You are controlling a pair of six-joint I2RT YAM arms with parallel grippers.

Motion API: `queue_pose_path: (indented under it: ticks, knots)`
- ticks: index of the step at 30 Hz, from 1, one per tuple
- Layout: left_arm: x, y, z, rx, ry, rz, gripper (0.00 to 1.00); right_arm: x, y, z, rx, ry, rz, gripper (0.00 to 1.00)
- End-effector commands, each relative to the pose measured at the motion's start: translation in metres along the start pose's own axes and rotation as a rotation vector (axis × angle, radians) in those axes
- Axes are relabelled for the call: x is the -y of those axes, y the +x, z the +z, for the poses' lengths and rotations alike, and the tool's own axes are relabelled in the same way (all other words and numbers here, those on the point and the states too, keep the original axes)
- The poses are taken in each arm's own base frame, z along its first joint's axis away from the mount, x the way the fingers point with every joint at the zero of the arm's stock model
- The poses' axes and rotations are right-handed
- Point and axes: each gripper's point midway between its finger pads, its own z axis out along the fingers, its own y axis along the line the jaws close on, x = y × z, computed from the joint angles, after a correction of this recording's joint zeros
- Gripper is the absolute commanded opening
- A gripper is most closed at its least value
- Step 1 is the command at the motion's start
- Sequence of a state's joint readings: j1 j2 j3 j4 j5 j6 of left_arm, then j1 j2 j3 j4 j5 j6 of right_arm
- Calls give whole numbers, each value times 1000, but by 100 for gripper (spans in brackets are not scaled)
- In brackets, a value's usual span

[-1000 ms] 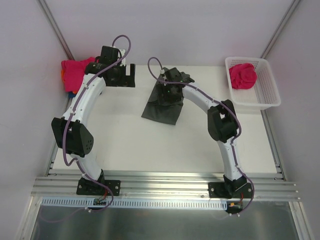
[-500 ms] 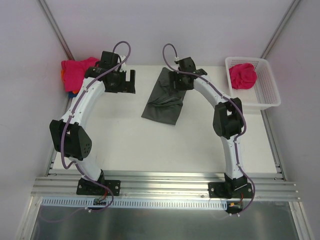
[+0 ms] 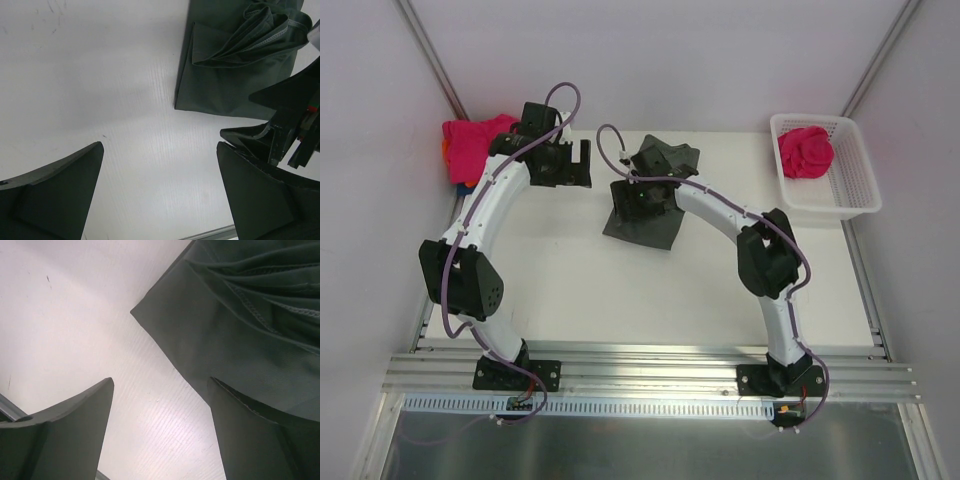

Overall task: Fold and stack the t-shirts
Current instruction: Fold the folded rectangular tshirt in 1/3 of the way

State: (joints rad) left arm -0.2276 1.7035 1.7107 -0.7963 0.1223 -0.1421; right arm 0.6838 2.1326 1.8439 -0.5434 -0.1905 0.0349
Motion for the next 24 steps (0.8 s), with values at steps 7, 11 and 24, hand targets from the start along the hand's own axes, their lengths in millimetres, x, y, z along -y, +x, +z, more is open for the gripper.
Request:
queue_pose_path:
  ticks: [7,11,24]
  knots:
    - [7,-15,-31,86,24,-5,98,-3,5,6,-26,-20,57,80]
    - [5,-8,-36,83,19,-5,99,9,-4,32,-25,7,34,80]
    - [-12,1,-35,62,-4,-38,99,88,-70,41,125,175,62,82]
